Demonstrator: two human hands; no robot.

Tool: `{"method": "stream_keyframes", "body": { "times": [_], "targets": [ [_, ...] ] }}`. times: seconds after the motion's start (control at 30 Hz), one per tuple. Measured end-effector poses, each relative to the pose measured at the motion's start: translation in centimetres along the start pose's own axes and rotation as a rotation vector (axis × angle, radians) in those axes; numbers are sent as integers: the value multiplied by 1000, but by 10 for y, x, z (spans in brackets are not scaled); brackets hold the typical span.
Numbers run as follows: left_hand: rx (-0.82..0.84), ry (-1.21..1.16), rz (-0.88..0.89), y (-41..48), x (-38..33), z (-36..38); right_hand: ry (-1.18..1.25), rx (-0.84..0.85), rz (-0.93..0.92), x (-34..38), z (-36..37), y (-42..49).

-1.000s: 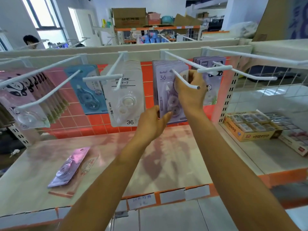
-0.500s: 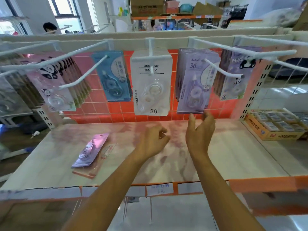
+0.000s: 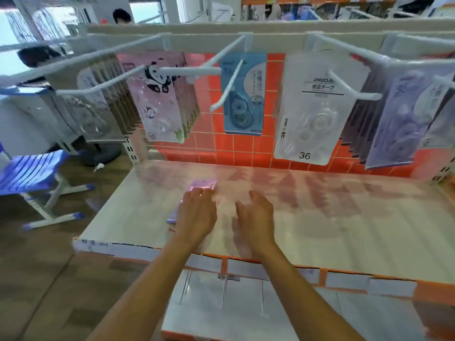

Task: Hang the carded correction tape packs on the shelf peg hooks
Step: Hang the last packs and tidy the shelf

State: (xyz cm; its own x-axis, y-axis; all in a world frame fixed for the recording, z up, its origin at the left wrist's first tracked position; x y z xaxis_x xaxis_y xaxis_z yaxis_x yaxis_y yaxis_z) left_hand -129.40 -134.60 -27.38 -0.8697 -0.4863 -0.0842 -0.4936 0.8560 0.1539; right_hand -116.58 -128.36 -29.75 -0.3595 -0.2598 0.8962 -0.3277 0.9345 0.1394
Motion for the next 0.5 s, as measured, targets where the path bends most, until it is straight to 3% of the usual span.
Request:
{"method": "stream_keyframes", "body": {
  "times": [0.3, 0.5],
  "targets": [
    [215, 2, -161, -3, 55, 7, 63, 191, 61, 35, 64, -7],
    [168, -31, -169, -5, 58, 6, 50, 203, 83, 37, 80, -10]
  ]
}}
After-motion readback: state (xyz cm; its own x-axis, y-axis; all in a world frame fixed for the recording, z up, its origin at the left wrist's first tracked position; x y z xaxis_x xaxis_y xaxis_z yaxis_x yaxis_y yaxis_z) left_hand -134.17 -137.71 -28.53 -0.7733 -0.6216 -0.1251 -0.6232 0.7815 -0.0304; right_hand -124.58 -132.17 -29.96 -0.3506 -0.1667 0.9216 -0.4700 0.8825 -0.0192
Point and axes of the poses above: each hand's wrist, its own y-axis towards the middle knuckle, its own z-axis out of the palm, x = y × z, the point moved 1 cm from there along y, towards the middle knuckle, and after that the axes turned 11 degrees about y, right-handed, at the moved point
